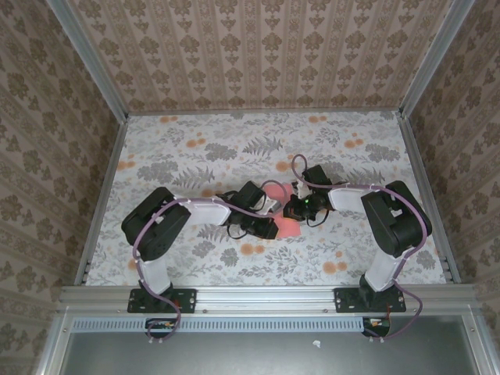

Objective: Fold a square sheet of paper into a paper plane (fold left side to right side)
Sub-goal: Fold the triangle a second time at the center of the table.

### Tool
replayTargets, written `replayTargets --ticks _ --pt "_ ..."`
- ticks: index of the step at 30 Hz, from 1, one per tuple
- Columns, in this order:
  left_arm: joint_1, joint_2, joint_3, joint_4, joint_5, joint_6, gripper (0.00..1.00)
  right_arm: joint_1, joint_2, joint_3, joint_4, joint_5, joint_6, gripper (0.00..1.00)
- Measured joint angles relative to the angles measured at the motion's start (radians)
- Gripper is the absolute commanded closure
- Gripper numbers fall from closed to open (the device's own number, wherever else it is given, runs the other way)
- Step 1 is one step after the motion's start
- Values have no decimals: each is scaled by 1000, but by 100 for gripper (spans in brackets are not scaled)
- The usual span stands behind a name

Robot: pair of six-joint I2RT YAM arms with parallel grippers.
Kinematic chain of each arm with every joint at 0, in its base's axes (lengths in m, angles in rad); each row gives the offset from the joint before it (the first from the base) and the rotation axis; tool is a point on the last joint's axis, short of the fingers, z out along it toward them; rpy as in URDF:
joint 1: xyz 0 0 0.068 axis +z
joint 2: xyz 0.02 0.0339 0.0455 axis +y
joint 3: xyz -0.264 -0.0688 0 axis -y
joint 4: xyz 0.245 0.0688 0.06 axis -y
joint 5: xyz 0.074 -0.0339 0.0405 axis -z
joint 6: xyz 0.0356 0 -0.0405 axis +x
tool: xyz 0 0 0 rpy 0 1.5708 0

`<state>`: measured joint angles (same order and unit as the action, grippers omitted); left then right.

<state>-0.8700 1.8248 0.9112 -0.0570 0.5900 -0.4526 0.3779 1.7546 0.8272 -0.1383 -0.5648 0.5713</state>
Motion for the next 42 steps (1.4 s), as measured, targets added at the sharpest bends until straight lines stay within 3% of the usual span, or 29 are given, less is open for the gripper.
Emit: replayTargets --ticks 30,42 --pt "19 -98 -153 99 -10 -58 97 0 15 25 -37 -5 -16 100" --pt "56 -103 -79 89 16 -70 91 0 16 30 -45 -5 -19 100"
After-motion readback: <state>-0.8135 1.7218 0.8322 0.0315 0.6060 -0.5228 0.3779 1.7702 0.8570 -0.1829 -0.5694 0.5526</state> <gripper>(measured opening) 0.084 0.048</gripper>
